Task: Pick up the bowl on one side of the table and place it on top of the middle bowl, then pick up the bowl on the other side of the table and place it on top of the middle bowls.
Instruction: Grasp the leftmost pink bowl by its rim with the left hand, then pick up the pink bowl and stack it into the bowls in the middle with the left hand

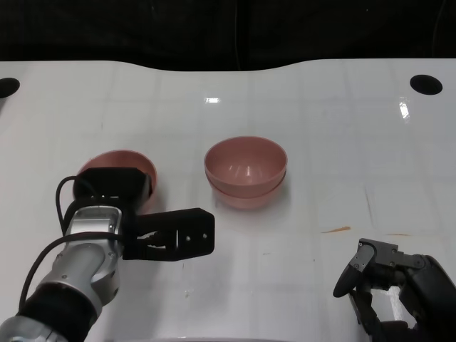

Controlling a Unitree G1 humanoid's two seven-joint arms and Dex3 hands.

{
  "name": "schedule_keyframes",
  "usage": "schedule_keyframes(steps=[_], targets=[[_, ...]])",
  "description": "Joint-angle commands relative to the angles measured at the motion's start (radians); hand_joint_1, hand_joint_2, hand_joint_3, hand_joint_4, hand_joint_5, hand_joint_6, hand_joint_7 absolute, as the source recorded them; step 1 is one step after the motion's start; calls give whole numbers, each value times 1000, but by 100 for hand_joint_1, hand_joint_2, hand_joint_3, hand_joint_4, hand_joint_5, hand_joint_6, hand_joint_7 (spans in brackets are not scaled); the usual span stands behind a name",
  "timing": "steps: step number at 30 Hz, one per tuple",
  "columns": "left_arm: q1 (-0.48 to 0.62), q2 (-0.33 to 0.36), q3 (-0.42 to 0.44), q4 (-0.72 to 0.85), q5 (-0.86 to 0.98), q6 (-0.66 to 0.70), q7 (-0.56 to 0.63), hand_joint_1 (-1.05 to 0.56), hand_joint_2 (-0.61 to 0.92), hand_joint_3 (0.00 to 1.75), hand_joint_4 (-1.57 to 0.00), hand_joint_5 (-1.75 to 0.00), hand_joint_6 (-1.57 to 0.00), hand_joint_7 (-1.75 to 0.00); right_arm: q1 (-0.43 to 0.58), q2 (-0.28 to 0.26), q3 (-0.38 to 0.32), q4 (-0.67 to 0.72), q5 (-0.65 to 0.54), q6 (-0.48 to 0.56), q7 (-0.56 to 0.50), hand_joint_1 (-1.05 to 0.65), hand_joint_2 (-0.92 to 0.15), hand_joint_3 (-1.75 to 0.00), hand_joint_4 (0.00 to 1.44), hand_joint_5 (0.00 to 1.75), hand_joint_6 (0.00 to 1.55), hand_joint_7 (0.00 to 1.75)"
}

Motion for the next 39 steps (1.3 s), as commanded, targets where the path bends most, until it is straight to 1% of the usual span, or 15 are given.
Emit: schedule_keyframes(steps=[1,4,7,9,14,18,21,22,24,25,27,28,29,36,39], targets=[[-18,16,-9,34,-27,-31,55,-39,92,34,-72,-171,-100,-10,4,-5,-9,-1,8,-5,2,-20,-43,-129,89,175,82,143],[-21,16,-11,32,-43,-30,71,-39,92,39,-70,-174,-98,-9,0,-4,-11,6,4,-15,-1,-21,-44,-127,90,175,83,143],[-18,21,-17,19,-44,-35,96,-38,92,39,-78,-175,-104,-14,-2,-4,-13,4,7,-4,-1,-22,-44,-126,90,175,83,143],[-14,25,-20,13,-43,-39,120,-37,92,33,-80,-175,-92,-43,-1,-4,-14,2,13,5,2,-23,-45,-125,89,175,83,143],[7,58,-23,-73,-28,-50,167,-38,92,40,-78,-175,-81,-74,-4,-2,-17,9,7,-8,-4,-22,-46,-124,89,175,83,143],[14,71,-26,-117,-22,-39,161,-36,92,32,-76,-175,-79,-71,-5,-1,-18,11,8,-6,-4,-22,-46,-124,88,175,83,143],[16,74,-28,-131,-23,-32,155,-35,92,28,-77,-175,-80,-57,-6,0,-19,13,9,-7,-3,-22,-45,-124,88,175,83,143],[19,92,-18,-193,-15,-39,173,-35,92,27,-78,-175,-82,-58,-5,1,-18,9,11,-1,-4,-22,-45,-125,88,175,83,142],[26,122,0,-296,-2,-51,198,-35,92,26,-83,-175,-79,-84,-5,3,-17,6,11,3,-3,-20,-46,-125,89,175,83,142],[29,131,6,-328,0,-55,203,-35,92,25,-84,-175,-74,-111,-6,3,-16,8,11,1,-3,-19,-46,-126,88,175,83,141],[32,143,8,-385,20,-46,200,-35,92,24,-85,-175,-71,-128,-8,2,-16,14,9,-4,-3,-19,-46,-127,88,175,83,141],[35,146,13,-407,24,-47,201,-35,91,23,-86,-175,-71,-126,-8,3,-15,13,6,-4,-4,-19,-45,-127,88,175,83,141],[35,149,18,-438,28,-46,190,-35,92,19,-87,-175,-76,-111,-8,4,-15,13,7,-3,-4,-19,-45,-127,88,175,83,141],[40,151,31,-496,37,-42,177,-36,92,17,-88,-175,-73,-135,-10,7,-14,17,10,-4,-4,-20,-45,-126,88,175,84,141],[21,155,37,-518,-3,-134,205,-31,87,11,-90,-175,-83,-114,-10,10,-12,13,4,1,-8,-21,-45,-125,89,175,84,142]])
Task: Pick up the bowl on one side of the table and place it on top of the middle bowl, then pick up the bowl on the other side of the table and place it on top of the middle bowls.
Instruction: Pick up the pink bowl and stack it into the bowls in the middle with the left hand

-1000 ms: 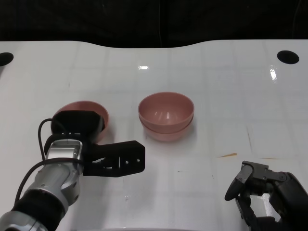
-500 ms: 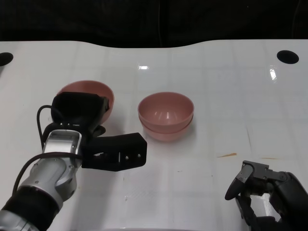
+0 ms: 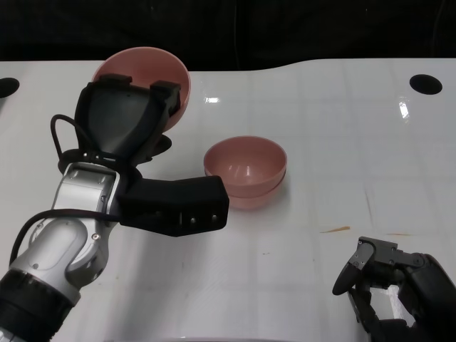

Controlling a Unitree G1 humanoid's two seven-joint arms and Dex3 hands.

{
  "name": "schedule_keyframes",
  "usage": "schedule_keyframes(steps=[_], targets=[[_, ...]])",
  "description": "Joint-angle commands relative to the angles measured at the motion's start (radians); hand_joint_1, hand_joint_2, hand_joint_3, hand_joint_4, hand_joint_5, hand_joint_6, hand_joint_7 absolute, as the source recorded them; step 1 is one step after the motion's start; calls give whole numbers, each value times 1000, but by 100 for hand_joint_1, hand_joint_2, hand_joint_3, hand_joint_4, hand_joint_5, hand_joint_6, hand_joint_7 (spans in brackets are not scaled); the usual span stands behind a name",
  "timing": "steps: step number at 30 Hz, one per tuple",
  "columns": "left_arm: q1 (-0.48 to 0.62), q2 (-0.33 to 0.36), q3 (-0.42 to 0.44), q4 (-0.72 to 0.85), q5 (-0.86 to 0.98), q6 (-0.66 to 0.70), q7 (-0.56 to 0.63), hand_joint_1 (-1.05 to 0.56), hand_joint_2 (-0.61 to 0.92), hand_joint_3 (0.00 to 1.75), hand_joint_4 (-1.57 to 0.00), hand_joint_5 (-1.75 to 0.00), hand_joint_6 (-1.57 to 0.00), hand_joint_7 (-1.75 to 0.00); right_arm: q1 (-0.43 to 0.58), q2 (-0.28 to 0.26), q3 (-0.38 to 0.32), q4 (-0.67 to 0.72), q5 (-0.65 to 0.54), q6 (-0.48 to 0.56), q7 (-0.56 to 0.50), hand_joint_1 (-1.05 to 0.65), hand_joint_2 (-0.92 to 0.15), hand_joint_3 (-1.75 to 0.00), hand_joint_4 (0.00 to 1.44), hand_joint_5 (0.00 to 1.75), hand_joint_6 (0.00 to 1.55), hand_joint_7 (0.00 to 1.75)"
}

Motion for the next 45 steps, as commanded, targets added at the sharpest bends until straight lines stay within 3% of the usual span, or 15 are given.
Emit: schedule_keyframes(steps=[1,5,18,19,20,21,23,26,30,36,40,42,45], targets=[[-15,17,18,-25,-22,-77,28,-30,87,10,-90,-175,-83,-119,-3,2,-9,4,4,-1,-7,-21,-46,-125,89,175,84,142],[-21,5,26,-20,-14,-103,32,-30,88,9,-91,-175,-78,-139,-5,1,-11,10,6,-7,-5,-21,-46,-124,88,175,84,142],[-41,-22,22,-11,6,-125,38,-31,88,8,-91,-175,-77,-139,-1,1,-11,-6,9,14,-5,-21,-46,-123,89,175,84,141],[-47,-48,17,-8,-28,-134,1,-31,88,8,-91,-175,-77,-140,-4,2,-11,6,7,1,-5,-21,-46,-123,89,175,84,141],[-53,-69,12,-2,-56,-145,-23,-34,86,5,-90,-175,-89,-92,-6,2,-11,15,2,-11,-7,-20,-46,-124,88,175,84,141],[-57,-86,7,5,-74,-152,-37,-33,86,3,-89,-175,-103,-55,-8,1,-11,21,-6,-20,-10,-20,-47,-124,88,175,83,141],[-62,-97,3,14,-83,-159,-41,-32,88,2,-89,-175,-109,-33,-9,1,-10,26,-14,-27,-14,-20,-47,-124,87,175,83,141],[-71,-99,-1,31,-87,-185,-38,-32,91,7,-90,-175,-106,-22,-9,5,-8,20,-4,-11,-9,-20,-47,-124,87,175,83,141],[-84,-106,-8,58,-91,-209,-45,-30,90,8,-88,-175,-113,-26,-12,4,-8,26,-1,-23,-5,-20,-47,-124,88,175,83,141],[-88,-122,-9,72,-130,-226,-105,-31,92,16,-85,-175,-108,-26,-12,4,-7,26,-7,-26,-9,-21,-46,-124,88,175,83,141],[-94,-127,-13,92,-143,-241,-118,-33,91,21,-86,-175,-112,-36,-11,6,-5,19,-5,-17,-8,-21,-46,-125,88,175,83,141],[-98,-133,-12,111,-157,-256,-125,-34,84,37,-83,-174,-96,-73,-11,7,-4,16,-4,-12,-7,-21,-46,-125,88,175,84,142],[-105,-139,-12,143,-180,-281,-132,-35,77,54,-83,-173,-87,-99,-10,11,-2,13,-6,-8,-9,-22,-46,-125,88,175,84,142]])
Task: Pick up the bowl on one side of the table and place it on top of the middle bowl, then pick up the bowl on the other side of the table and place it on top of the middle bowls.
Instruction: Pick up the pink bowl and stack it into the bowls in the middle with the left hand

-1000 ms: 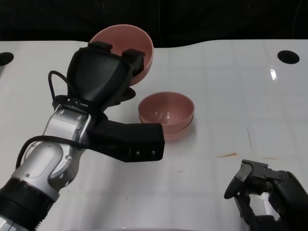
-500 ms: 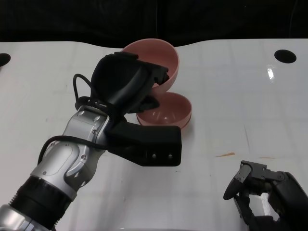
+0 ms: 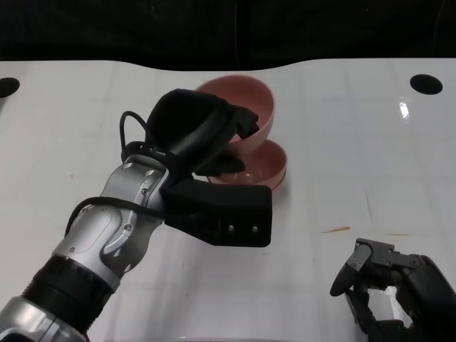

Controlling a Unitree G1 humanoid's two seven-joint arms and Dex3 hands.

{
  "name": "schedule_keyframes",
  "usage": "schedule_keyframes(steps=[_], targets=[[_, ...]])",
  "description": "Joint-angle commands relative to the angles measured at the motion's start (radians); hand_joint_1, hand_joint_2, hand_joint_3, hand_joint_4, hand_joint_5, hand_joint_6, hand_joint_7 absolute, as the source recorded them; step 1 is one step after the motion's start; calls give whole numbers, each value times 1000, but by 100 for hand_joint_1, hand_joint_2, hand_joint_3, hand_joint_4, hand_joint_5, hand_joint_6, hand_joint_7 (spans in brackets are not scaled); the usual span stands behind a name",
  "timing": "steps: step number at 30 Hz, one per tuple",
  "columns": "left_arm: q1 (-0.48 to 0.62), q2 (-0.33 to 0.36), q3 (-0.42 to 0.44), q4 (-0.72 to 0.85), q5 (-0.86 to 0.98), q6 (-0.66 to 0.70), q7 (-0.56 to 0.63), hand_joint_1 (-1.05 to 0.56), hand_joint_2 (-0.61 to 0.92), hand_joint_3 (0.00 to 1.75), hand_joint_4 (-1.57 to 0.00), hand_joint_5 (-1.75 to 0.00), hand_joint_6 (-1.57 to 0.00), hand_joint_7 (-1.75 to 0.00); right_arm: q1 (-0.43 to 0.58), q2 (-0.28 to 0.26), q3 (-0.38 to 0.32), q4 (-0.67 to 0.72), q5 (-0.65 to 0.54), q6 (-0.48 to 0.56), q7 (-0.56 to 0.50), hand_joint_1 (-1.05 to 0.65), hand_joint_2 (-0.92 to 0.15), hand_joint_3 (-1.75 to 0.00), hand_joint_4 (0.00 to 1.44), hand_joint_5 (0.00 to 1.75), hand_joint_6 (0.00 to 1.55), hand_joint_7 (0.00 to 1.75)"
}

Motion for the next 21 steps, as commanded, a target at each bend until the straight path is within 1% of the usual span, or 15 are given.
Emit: schedule_keyframes(steps=[1,3,5,8,10,12,13,14,16,17,18,19,20,21], targets=[[-34,-6,-2,43,-21,-21,-15,-35,76,55,-84,-173,-86,-101,-2,1,-4,-14,5,11,-5,-22,-46,-125,88,175,84,142],[-44,-22,-12,80,-20,-22,-23,-37,75,56,-83,-167,-86,-87,1,0,-4,-16,8,16,-2,-22,-45,-125,88,175,84,142],[-55,-32,-26,107,-10,-16,-32,-38,76,53,-82,-166,-88,-89,0,-2,-5,-11,7,6,0,-21,-45,-125,87,175,83,142],[-65,-53,-41,157,-14,-9,-40,-37,77,46,-79,-173,-85,-89,3,-2,-5,-13,0,-1,-4,-21,-46,-125,87,175,83,142],[-69,-61,-47,188,-17,-16,-34,-37,78,45,-79,-174,-86,-91,4,-1,-4,-15,-3,-2,-6,-21,-46,-125,88,175,83,142],[-76,-75,-53,231,-16,-22,-20,-38,87,29,-78,-171,-84,-91,6,1,-3,-18,-5,0,-7,-22,-46,-125,88,175,83,142],[-79,-84,-54,253,-20,-27,-10,-38,90,25,-77,-170,-82,-91,7,0,-3,-20,-7,3,-7,-22,-46,-125,88,175,83,142],[-82,-90,-53,268,-22,-32,-4,-37,91,22,-78,-170,-80,-87,7,0,-3,-21,-7,6,-7,-22,-46,-125,88,175,83,142],[-91,-105,-47,310,-38,-52,5,-36,92,22,-79,-165,-82,-79,6,-1,-4,-18,-6,4,-5,-22,-46,-125,88,175,83,142],[-96,-111,-46,330,-46,-61,7,-35,92,25,-78,-159,-82,-76,4,-2,-4,-14,-8,-3,-6,-22,-46,-125,88,175,83,142],[-102,-113,-49,347,-48,-67,8,-37,92,29,-69,-140,-78,-67,4,-3,-5,-14,-9,-5,-6,-22,-46,-125,88,175,82,142],[-109,-113,-57,362,-41,-71,12,-38,92,30,-65,-124,-76,-60,5,-3,-6,-15,-10,-4,-7,-22,-46,-125,88,175,82,142],[-115,-111,-68,371,-29,-64,3,-40,92,31,-57,-103,-70,-49,7,-3,-6,-20,-13,2,-9,-22,-46,-125,88,175,82,142],[-121,-109,-77,376,-20,-56,-5,-45,92,32,-46,-81,-60,-36,8,-4,-6,-25,-14,7,-10,-22,-46,-124,88,175,82,142]])
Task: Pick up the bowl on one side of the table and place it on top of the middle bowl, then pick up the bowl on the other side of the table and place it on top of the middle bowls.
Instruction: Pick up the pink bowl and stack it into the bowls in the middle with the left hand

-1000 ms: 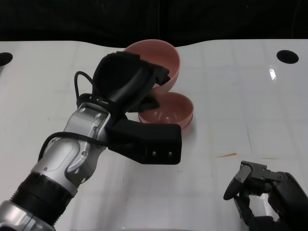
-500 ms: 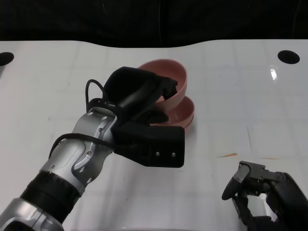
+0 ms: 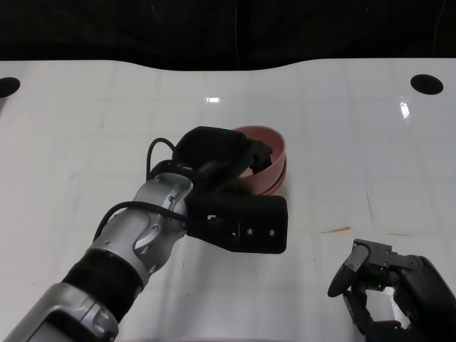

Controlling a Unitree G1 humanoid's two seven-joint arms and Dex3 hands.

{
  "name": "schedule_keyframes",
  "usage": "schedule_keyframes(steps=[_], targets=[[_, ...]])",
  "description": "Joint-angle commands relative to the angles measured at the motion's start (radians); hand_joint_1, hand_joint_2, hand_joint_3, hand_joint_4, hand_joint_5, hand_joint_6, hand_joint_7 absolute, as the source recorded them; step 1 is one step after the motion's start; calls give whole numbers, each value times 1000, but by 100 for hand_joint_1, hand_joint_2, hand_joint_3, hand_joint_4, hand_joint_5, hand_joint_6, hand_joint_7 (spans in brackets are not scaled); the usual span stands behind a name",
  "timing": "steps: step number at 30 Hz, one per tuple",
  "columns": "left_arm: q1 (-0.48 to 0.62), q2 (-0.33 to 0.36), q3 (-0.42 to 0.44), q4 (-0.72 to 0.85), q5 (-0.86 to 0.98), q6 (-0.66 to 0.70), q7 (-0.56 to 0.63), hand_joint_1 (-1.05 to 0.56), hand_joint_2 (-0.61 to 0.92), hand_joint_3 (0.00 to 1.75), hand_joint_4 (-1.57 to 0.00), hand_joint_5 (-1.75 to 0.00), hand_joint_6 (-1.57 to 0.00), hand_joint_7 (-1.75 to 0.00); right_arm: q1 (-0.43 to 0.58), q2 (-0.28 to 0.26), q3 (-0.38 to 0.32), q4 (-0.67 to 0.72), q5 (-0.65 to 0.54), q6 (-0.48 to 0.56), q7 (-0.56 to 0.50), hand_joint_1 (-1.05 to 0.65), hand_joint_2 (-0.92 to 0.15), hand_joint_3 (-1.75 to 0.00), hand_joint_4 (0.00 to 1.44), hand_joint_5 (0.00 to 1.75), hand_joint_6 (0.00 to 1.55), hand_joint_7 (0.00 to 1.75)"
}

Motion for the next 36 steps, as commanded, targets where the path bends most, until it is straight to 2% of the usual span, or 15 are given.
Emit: schedule_keyframes(steps=[1,3,4,6,9,13,18,25,29,32,36], targets=[[-38,9,-29,31,23,12,-5,-48,92,33,-39,-62,-54,-23,6,-10,-8,-23,-6,7,-9,-22,-46,-124,88,175,82,142],[-43,10,-39,41,30,16,0,-56,92,32,-23,-46,-41,-10,6,-11,-8,-26,-8,10,-10,-22,-46,-125,88,175,83,143],[-44,11,-46,46,37,16,10,-58,92,32,-21,-43,-39,-8,6,-11,-7,-28,-8,12,-11,-22,-46,-125,88,175,83,143],[-45,13,-56,50,50,19,25,-66,92,40,-5,-40,-28,-3,5,-11,-7,-26,-10,8,-10,-21,-46,-125,89,175,83,143],[-45,21,-69,43,73,27,44,-74,92,49,0,-17,-19,-1,5,-11,-7,-26,3,17,-3,-21,-46,-125,89,175,82,143],[-33,37,-70,1,90,33,56,-79,92,54,0,-3,-14,-1,3,-11,-9,-21,7,16,-2,-21,-46,-125,89,175,82,144],[0,71,-61,-75,83,19,68,-79,92,52,-1,-2,-13,-1,-3,-10,-10,-6,14,5,3,-22,-46,-123,89,175,82,144],[111,137,-12,-275,43,2,51,-77,92,46,-4,-3,-16,-2,-5,-10,-13,-1,14,8,4,-21,-46,-124,88,175,83,144],[201,177,23,-383,33,-33,95,-74,92,43,-6,-6,-19,-3,-11,-8,-12,6,15,10,6,-22,-46,-123,88,175,82,144],[223,181,36,-408,35,-40,98,-74,92,42,-6,-7,-19,-3,-11,-7,-11,6,15,12,5,-22,-47,-123,87,175,82,144],[326,213,92,-491,-5,-124,166,-69,92,39,-12,-12,-21,-4,-21,-6,-9,17,9,7,4,-21,-47,-123,88,175,82,144]])
